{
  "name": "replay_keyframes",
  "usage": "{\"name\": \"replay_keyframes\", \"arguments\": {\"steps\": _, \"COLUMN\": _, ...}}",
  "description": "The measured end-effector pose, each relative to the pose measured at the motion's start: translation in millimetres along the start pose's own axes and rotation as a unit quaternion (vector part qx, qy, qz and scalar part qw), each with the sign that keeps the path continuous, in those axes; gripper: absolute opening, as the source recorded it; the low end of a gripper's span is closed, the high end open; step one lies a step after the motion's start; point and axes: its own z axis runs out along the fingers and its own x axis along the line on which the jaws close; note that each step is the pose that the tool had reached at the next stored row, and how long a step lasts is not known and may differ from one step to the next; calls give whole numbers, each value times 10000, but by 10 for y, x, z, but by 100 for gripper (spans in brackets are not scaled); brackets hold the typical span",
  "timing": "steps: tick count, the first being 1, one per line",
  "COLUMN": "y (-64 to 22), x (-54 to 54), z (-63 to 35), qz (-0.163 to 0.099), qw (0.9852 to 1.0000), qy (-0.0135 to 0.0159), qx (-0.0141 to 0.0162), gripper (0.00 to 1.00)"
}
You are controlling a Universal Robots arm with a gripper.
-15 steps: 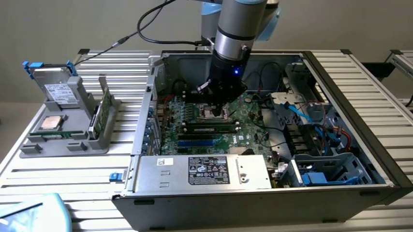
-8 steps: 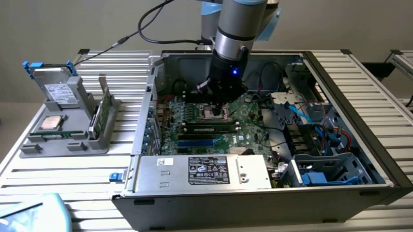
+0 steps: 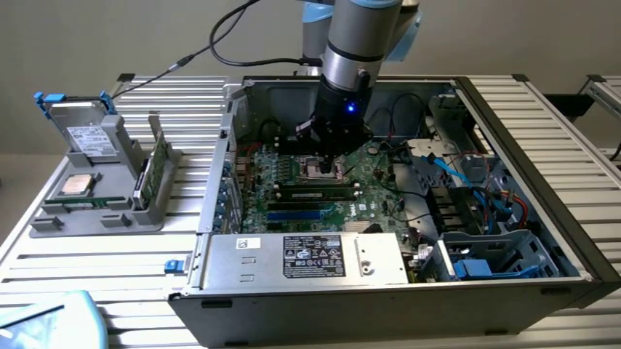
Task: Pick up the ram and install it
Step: 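Press down the ram until it locks into place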
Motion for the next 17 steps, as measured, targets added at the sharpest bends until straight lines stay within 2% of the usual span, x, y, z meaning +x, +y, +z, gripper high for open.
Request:
{"name": "replay_keyframes", "arguments": {"steps": 3, "y": 1, "x": 0, "z": 0, "qz": 117, "qw": 9999, "qy": -45, "qx": -9, "gripper": 10}}
{"name": "replay_keyframes", "arguments": {"steps": 10, "y": 8, "x": 0, "z": 0, "qz": 336, "qw": 9992, "qy": -201, "qx": -19, "gripper": 10}}
{"name": "replay_keyframes", "arguments": {"steps": 17, "y": 13, "x": -1, "z": 1, "qz": 564, "qw": 9978, "qy": -350, "qx": -31, "gripper": 10}}
